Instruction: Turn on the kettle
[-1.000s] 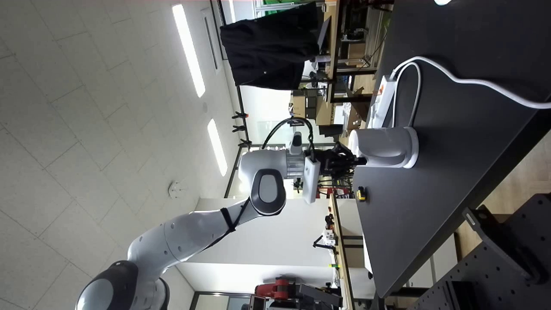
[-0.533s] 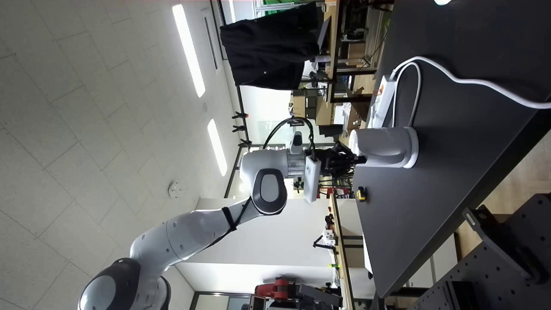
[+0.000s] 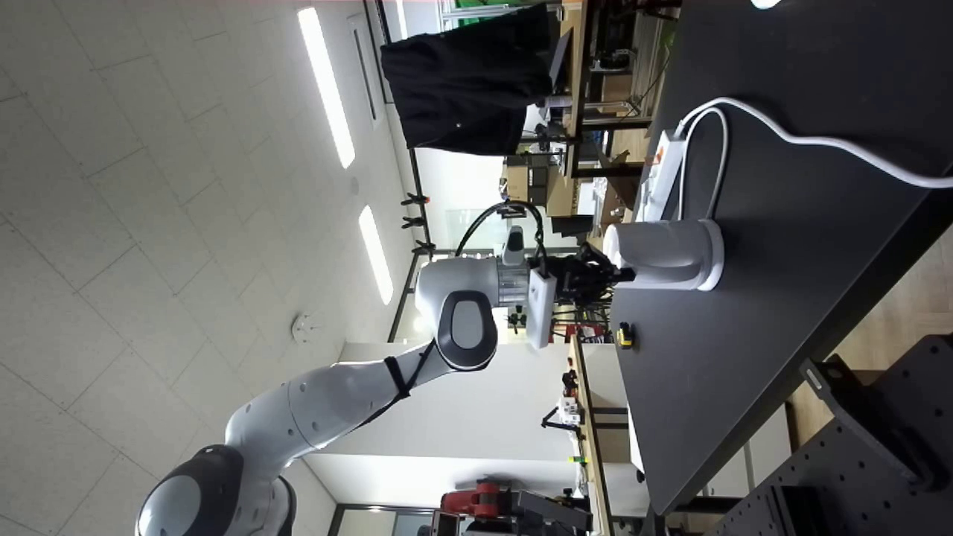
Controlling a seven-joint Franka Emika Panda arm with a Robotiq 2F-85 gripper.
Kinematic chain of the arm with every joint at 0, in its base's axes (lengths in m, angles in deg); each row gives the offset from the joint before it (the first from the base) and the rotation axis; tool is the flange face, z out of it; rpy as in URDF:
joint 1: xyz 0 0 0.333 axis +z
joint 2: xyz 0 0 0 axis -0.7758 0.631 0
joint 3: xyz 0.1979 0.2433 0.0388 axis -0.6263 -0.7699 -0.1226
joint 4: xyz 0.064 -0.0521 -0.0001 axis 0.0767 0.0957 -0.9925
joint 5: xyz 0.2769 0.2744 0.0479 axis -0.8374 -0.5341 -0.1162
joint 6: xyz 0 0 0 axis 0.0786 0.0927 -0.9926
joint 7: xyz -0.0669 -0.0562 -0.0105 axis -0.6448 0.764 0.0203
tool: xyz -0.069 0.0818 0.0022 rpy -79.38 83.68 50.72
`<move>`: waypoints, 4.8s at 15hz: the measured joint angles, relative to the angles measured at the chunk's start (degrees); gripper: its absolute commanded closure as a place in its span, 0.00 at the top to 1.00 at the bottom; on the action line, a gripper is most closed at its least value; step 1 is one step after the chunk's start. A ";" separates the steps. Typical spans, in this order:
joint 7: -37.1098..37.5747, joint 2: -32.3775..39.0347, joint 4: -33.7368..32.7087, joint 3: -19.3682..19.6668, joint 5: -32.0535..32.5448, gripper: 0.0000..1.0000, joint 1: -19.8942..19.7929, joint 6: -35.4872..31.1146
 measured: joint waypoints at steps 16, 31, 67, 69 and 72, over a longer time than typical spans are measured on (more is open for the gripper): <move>0.05 1.23 0.61 0.75 0.18 0.00 0.03 -5.41; -0.94 2.33 0.51 0.14 -5.94 0.00 -0.02 -8.84; 27.51 -29.82 3.04 1.94 32.49 0.96 -1.93 12.29; 27.32 -29.81 3.04 1.94 32.49 1.00 -1.92 12.36; 27.31 -29.64 3.05 1.94 32.49 1.00 -1.90 12.35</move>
